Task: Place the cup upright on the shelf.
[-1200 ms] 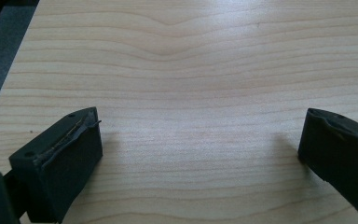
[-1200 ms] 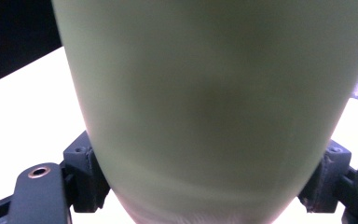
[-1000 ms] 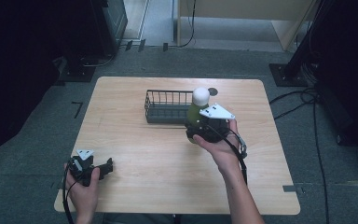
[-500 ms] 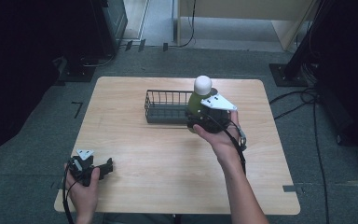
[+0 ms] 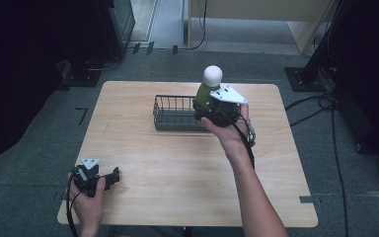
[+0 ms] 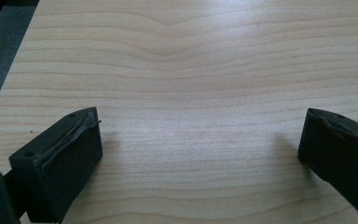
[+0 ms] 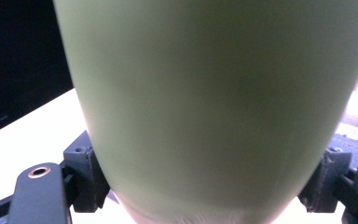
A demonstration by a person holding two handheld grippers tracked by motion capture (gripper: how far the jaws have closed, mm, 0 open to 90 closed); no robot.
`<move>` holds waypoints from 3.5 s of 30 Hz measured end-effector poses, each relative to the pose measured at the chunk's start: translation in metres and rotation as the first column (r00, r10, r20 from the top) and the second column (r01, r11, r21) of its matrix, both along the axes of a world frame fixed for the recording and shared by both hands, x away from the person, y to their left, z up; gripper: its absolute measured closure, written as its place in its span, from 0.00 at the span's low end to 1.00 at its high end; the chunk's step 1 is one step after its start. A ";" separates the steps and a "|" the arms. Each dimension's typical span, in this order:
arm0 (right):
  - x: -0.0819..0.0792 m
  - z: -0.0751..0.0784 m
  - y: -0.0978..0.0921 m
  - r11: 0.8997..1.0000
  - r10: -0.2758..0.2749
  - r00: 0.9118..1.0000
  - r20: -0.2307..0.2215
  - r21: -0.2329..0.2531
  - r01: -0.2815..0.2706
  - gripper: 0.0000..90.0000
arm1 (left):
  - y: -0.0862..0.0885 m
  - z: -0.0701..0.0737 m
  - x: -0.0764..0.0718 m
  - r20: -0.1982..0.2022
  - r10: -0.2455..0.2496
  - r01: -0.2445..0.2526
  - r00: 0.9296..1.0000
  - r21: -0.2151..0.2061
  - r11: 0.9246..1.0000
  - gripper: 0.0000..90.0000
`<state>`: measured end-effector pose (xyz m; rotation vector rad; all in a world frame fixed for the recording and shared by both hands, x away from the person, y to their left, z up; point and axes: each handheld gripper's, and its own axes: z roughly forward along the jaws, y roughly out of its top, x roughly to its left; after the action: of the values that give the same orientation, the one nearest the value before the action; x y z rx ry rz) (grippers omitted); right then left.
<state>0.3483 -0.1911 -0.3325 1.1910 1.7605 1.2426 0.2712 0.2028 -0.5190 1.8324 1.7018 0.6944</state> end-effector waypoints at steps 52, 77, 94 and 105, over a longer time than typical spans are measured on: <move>0.091 -0.057 0.013 0.994 -0.106 0.989 -0.104 0.010 0.107 0.22 | 0.000 0.000 0.000 -0.001 -0.003 0.003 1.000 0.000 1.000 0.00; 0.099 -0.064 0.006 0.994 -0.102 0.983 -0.154 0.029 0.107 0.03 | 0.000 0.000 0.000 0.000 -0.003 0.003 1.000 0.000 1.000 0.00; 0.061 -0.070 -0.017 0.997 -0.045 0.986 -0.159 0.051 0.054 0.00 | 0.000 0.000 0.000 -0.001 -0.003 0.003 1.000 0.000 1.000 0.00; 0.037 -0.084 -0.036 0.997 -0.065 0.982 -0.176 0.030 0.071 0.00 | 0.000 0.000 0.000 -0.001 -0.003 0.003 1.000 0.000 1.000 0.00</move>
<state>0.3849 -0.2275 -0.4166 1.4069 1.8123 1.1648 0.2713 0.2027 -0.5190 1.8352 1.6988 0.6927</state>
